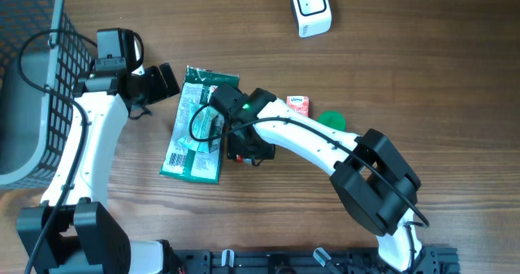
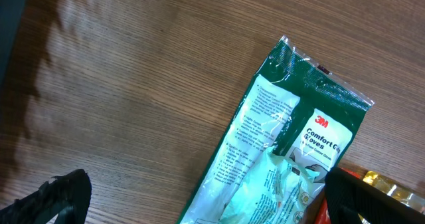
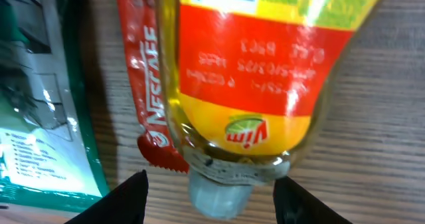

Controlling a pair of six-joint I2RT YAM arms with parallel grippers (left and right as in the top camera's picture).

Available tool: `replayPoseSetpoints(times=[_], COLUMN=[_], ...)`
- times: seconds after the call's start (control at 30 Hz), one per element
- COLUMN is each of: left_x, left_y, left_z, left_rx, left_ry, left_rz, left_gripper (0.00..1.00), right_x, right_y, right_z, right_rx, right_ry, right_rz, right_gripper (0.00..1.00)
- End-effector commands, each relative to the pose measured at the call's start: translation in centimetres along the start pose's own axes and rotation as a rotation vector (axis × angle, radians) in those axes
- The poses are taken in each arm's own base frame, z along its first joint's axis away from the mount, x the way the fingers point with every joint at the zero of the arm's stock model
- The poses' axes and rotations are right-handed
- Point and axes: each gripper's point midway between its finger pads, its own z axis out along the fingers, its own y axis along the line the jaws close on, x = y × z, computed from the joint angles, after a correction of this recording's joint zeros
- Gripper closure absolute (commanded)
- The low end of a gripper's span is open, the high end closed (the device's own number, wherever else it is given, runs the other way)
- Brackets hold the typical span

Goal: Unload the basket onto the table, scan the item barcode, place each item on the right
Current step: 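Reach the right gripper to the oil bottle and grasp it, then lift the oil bottle with the right gripper and turn it upright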

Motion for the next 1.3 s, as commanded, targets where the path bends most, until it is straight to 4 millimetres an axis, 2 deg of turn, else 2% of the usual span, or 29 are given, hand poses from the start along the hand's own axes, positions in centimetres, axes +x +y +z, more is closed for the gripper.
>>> replayPoseSetpoints(times=[0.0,0.1,0.2,0.33,0.5,0.57,0.6,0.63,0.77,0.93,1.03,1.07,1.1,1.17,1.2,1.27], left_x=[-0.3,-0.3,-0.3,-0.3,-0.3,-0.3,-0.3,-0.3,-0.3,-0.3,-0.3,-0.3,-0.3,-0.3,-0.3,-0.3], left_y=[-0.1,-0.1,-0.1,-0.1,-0.1,-0.1,-0.1,-0.1,-0.1,-0.1,-0.1,-0.1,-0.1,-0.1,-0.1,-0.1], left_z=[-0.3,-0.3,-0.3,-0.3,-0.3,-0.3,-0.3,-0.3,-0.3,-0.3,-0.3,-0.3,-0.3,-0.3,-0.3,-0.3], left_rx=[0.01,0.01,0.01,0.01,0.01,0.01,0.01,0.01,0.01,0.01,0.01,0.01,0.01,0.01,0.01,0.01], left_ry=[-0.008,-0.008,-0.008,-0.008,-0.008,-0.008,-0.008,-0.008,-0.008,-0.008,-0.008,-0.008,-0.008,-0.008,-0.008,-0.008], left_rz=[-0.007,-0.008,-0.008,-0.007,-0.008,-0.008,-0.007,-0.007,-0.008,-0.007,-0.007,-0.007,-0.008,-0.007,-0.008,-0.008], left_gripper=[0.0,0.0,0.0,0.0,0.0,0.0,0.0,0.0,0.0,0.0,0.0,0.0,0.0,0.0,0.0,0.0], right_x=[-0.1,0.2,0.3,0.2,-1.2,-1.1,-1.2,-1.4,-2.3,-1.9,-2.2,-2.2,-2.0,-1.4,-0.8,-0.1], right_y=[-1.0,-1.8,-2.0,-2.7,-3.9,-4.0,-3.8,-3.7,-3.1,-3.1,-3.3,-3.8,-4.6,-5.7,-6.3,-6.7], right_z=[1.3,3.1,3.3,2.9,2.6,2.3,1.9,1.2,-1.0,-4.3,-9.0,-10.8,-13.3,-15.9,-18.0,-19.4], right_rx=[0.037,0.037,0.043,0.061,0.057,0.044,0.037,0.038,0.018,-0.008,-0.067,-0.083,-0.1,-0.116,-0.133,-0.146], right_ry=[-0.009,-0.014,-0.015,0.004,-0.002,0.022,0.024,0.017,-0.042,-0.078,-0.166,-0.195,-0.235,-0.277,-0.316,-0.338], right_rz=[0.02,0.064,0.068,-0.007,0.024,-0.015,-0.033,-0.042,-0.114,-0.201,-0.213,-0.221,-0.236,-0.255,-0.261,-0.262], right_gripper=[0.41,0.47,0.62,0.59,0.6,0.62,0.66,0.73,0.71,0.72,0.7,0.72,0.73,0.72,0.73,0.75])
